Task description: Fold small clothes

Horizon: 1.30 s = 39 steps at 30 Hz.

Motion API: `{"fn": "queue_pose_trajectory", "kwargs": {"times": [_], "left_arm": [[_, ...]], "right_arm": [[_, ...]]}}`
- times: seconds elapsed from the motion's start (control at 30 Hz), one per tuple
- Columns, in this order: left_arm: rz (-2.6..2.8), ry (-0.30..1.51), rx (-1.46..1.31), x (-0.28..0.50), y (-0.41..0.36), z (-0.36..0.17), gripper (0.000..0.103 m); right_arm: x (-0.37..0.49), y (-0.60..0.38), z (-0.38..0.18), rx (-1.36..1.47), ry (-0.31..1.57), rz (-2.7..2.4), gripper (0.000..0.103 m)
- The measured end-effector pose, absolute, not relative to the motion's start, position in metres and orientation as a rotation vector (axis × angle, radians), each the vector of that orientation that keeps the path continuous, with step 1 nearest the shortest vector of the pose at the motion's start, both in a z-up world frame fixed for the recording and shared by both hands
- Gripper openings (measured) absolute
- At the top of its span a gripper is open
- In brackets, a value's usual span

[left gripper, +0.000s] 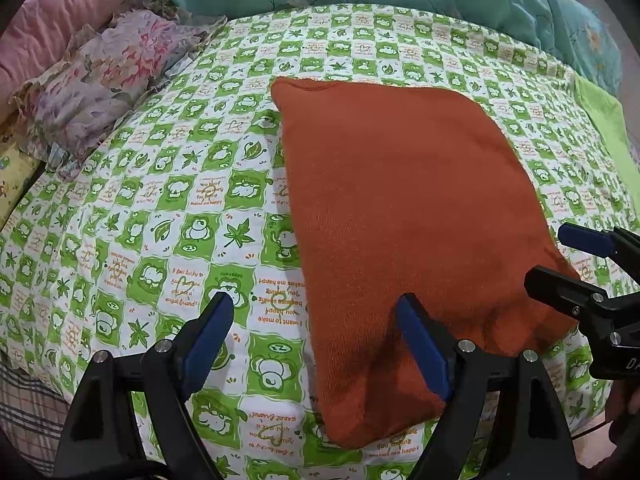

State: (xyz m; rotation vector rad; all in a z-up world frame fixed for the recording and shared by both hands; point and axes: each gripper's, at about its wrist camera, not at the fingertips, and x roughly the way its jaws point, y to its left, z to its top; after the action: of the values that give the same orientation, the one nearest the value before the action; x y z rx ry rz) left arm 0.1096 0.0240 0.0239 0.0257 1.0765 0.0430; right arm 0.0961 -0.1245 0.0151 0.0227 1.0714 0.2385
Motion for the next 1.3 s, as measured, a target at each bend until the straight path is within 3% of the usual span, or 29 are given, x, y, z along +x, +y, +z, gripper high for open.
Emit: {"fn": "queue_pose_trajectory", "kwargs": {"times": [1.3], "left_arm": [[0.031,1.063,0.040,0.1119,0.0237,0.0271,0.085]], "right_arm": [[0.0957,-0.1215,0.0196,0.039,1.060,0.223,0.087]]}}
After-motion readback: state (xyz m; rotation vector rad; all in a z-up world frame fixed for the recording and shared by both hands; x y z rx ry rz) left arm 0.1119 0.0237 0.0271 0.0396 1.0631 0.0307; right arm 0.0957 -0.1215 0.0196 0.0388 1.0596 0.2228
